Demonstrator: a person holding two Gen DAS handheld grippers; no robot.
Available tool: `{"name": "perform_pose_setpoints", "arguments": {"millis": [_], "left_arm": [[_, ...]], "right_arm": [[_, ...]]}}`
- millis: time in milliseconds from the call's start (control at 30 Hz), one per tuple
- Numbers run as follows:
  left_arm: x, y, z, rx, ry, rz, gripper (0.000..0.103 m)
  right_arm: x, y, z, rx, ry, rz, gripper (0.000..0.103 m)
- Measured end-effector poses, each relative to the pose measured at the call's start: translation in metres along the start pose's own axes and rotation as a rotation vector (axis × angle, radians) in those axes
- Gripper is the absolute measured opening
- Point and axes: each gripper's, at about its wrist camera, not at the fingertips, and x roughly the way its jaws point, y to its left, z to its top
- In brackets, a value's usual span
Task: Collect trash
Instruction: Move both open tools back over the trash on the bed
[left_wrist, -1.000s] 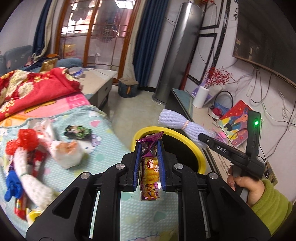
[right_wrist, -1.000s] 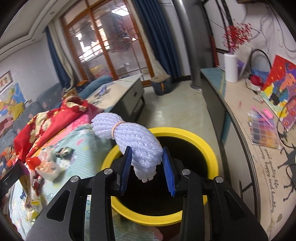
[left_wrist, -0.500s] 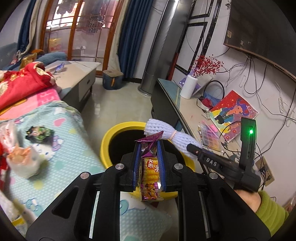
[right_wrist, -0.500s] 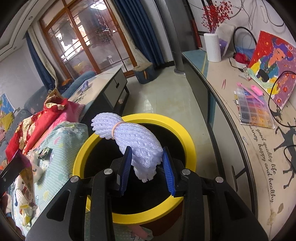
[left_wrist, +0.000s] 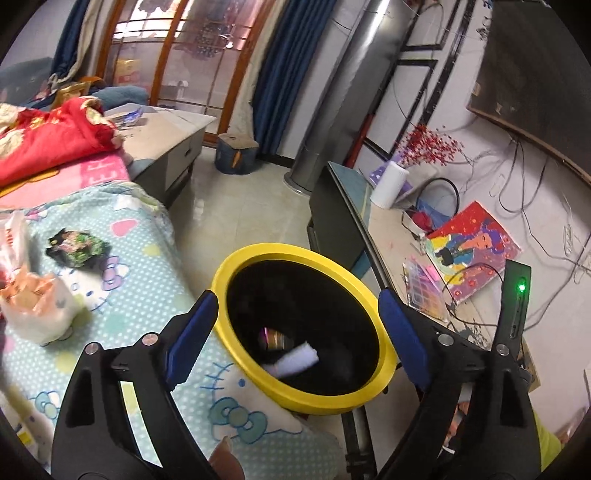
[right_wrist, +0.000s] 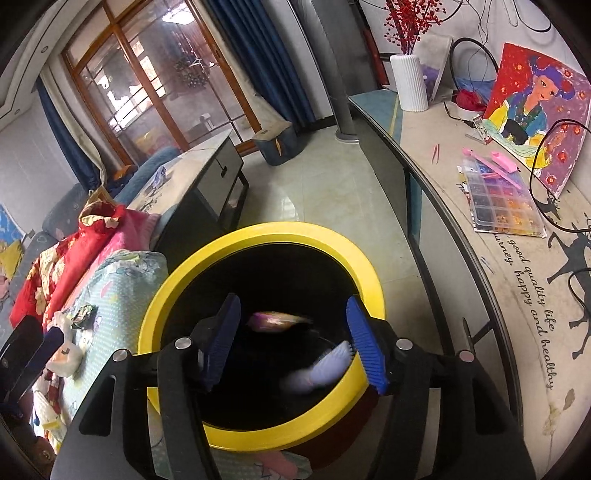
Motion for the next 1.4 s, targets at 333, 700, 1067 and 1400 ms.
{"name": "perform_pose_setpoints", "arguments": {"millis": [333, 700, 1067, 1400], "left_arm": [[-0.042, 0.019, -0.004, -0.003, -0.06, 0.111, 0.085], [-0.088, 0.046, -0.006, -0.017, -0.153, 0.237, 0.086], [-0.119, 0.065, -0.016, -0.038, -0.208, 0.302, 0.086], [-0.146, 0.087, -0.024, -0.082, -0.248, 0.347, 0.086]], "right_arm": [[-0.017, 0.038, -0.003, -0.093, -0.032, 0.076, 0.063], [-0.041, 0.087, -0.013, -0.203, -0.068, 0.177, 0.068], [-0.057, 0.13, -0.03, -0.299, -0.083, 0.265, 0.068], [-0.069, 0.161, -0.048, -0.376, -0.083, 0.329, 0.07]]}}
